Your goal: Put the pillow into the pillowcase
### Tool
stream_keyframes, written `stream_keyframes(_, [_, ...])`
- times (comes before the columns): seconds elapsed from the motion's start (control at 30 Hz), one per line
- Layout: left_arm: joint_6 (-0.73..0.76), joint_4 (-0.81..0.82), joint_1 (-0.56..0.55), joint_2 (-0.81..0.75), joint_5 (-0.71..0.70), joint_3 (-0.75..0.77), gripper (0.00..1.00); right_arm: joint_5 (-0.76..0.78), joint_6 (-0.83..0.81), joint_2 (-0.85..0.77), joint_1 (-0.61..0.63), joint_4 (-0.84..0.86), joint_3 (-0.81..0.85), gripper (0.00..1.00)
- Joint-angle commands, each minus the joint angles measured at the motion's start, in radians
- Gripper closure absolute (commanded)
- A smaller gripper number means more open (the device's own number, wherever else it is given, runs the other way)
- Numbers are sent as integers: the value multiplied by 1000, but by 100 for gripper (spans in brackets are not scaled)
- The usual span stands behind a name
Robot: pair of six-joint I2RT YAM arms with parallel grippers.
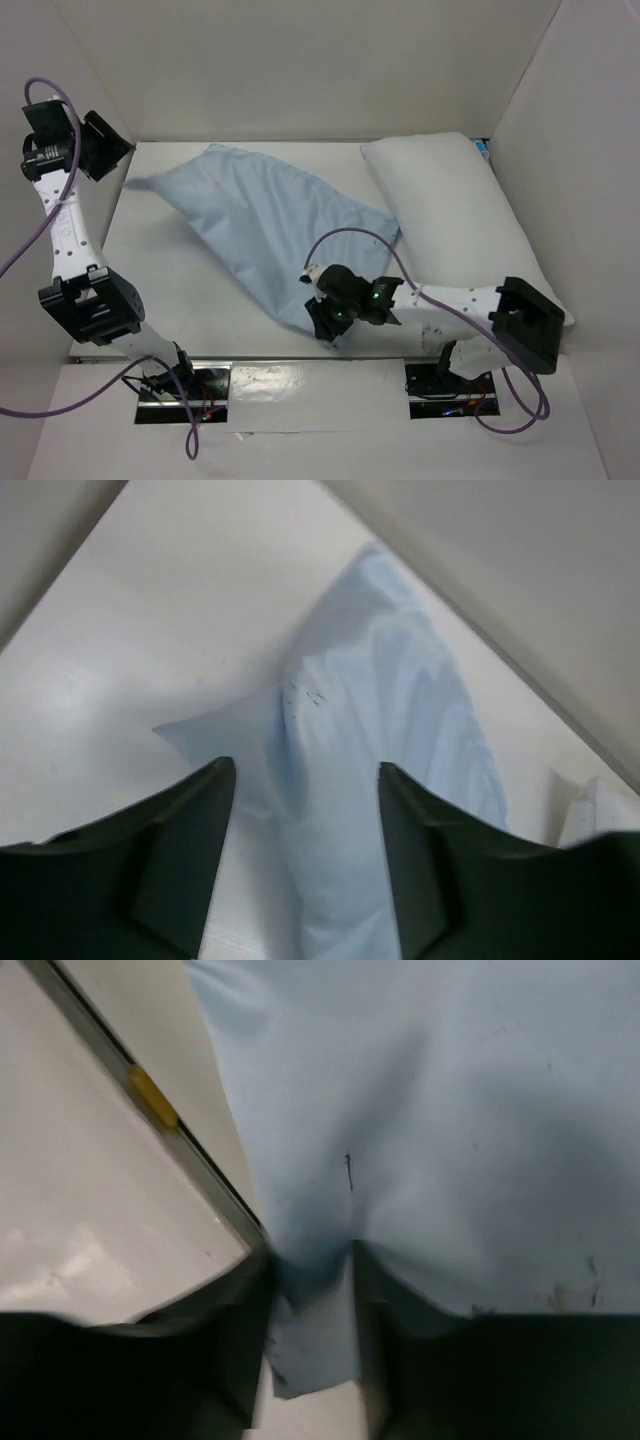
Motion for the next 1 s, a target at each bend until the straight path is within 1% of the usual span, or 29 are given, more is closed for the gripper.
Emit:
stream_keyframes(0.0, [30,-124,8,48,-160,-34,25,51,47,91,66,25,90,47])
stream_keyframes(0.03, [30,-124,-3,48,-176,-52,22,80,46,130,66,-6,117,42])
stream_keyframes(0.07, [30,-124,-3,34,-191,-61,20,100,30,131,77,-29,158,37])
stream_keyframes(0.1, [30,-124,-15,25,-214,-61,19,147,17,131,77,-63,173,25])
stream_keyframes(0.13, [30,-124,-35,15,-249,-81,18,171,17,120,66,-77,184,22])
stream_keyframes(0.17, [42,-100,-48,-10,-249,-124,18,181,17,106,54,-91,206,19])
stream_keyframes(0.2, [42,-83,-64,-10,-240,-147,18,197,26,94,14,-116,215,17])
stream_keyframes(0.23, [42,-83,-107,-10,-222,-167,21,197,39,82,-12,-136,227,17])
stream_keyframes(0.27, [53,-72,-135,-10,-196,-208,22,206,62,57,-38,-152,241,18])
stream_keyframes(0.3, [44,-63,-167,14,-182,-228,22,220,91,47,-91,-199,250,18])
stream_keyframes(0.33, [44,-63,-243,37,-159,-245,24,284,124,37,-121,-225,250,24])
stream_keyframes(0.37, [44,-54,-287,65,-159,-273,25,307,187,16,-150,-248,250,25])
stream_keyframes(0.4, [-8,-54,-326,98,-176,-273,25,336,230,4,-208,-274,250,25])
stream_keyframes(0.43, [-25,-54,-392,172,-176,-282,25,388,267,-7,-234,-308,231,25])
stream_keyframes(0.47, [-42,-54,-419,209,-165,-282,25,404,313,-44,-253,-299,198,25])
stream_keyframes(0.5, [-72,-39,-445,243,-156,-282,25,431,351,-64,-274,-290,122,27])
stream_keyframes(0.57, [-73,-8,-518,322,-156,-269,25,450,401,-117,-299,-253,51,27])
stream_keyframes(0.6, [-99,-8,-534,349,-185,-243,25,462,451,-130,-299,-253,27,30])
stream_keyframes(0.63, [-108,-8,-543,367,-200,-242,25,462,461,-141,-310,-232,-10,30])
stream_keyframes(0.67, [-119,-8,-543,385,-209,-242,25,462,471,-141,-310,-232,-21,32])
stream_keyframes(0.7, [-129,-8,-543,425,-210,-229,25,474,497,-151,-310,-232,-21,38])
stream_keyframes(0.73, [-139,-20,-543,447,-210,-217,27,475,497,-151,-310,-232,-33,48])
stream_keyframes(0.8, [-157,-29,-506,488,-191,-203,27,496,523,-126,-310,-243,-44,55])
stream_keyframes(0.93, [-157,-49,-474,582,-191,-192,29,444,505,-38,-310,-171,-63,55])
stream_keyframes(0.97, [-168,-49,-459,582,-206,-192,29,444,505,-15,-310,-145,-63,53])
